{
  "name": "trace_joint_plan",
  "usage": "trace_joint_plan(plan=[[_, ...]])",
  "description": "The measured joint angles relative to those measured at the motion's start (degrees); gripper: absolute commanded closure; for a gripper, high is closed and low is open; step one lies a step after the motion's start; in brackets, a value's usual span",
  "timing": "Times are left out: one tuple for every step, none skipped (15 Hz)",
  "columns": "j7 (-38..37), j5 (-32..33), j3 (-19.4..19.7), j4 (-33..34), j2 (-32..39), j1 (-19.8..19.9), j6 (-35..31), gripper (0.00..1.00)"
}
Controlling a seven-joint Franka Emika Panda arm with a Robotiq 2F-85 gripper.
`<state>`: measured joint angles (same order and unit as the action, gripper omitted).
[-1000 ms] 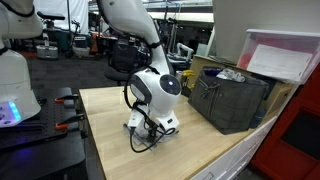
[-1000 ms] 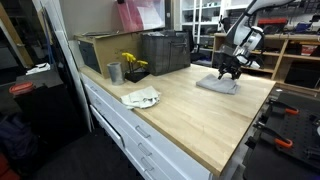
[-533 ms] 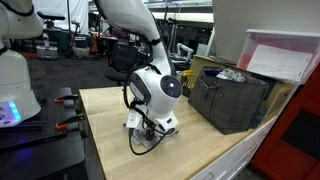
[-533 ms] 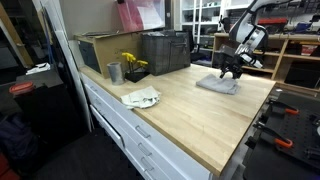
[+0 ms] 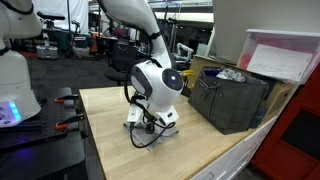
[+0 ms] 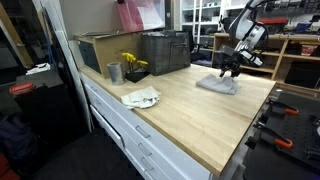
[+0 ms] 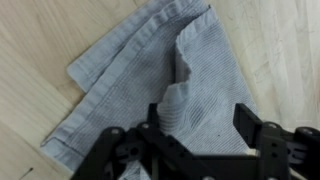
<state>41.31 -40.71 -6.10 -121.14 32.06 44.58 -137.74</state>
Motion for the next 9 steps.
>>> trace_joint_plan(plan=[[0.0, -0.5, 0.5, -0.1, -0.1, -0.7, 0.0, 0.59], [0.0, -0.9, 1.1, -0.1, -0.2, -1.5, 0.0, 0.68], [-0.1, -1.3, 1.7, -0.3, -0.4, -2.5, -0.1, 0.75], [-0.3, -1.5, 2.4, -0.4, -0.7, -3.4, -0.1, 0.81], [-0.7, -1.6, 3.3, -0.7, -1.0, -4.5, -0.2, 0.9], [-1.2, -1.6, 4.0, -1.0, -1.5, -5.4, -0.3, 0.97], [-1.7, -1.6, 4.7, -1.3, -2.0, -6.4, -0.4, 1.0], [-2.4, -1.6, 5.5, -1.7, -2.5, -7.3, -0.7, 1.0], [-3.1, -1.6, 6.3, -2.1, -3.1, -8.3, -1.0, 1.0]])
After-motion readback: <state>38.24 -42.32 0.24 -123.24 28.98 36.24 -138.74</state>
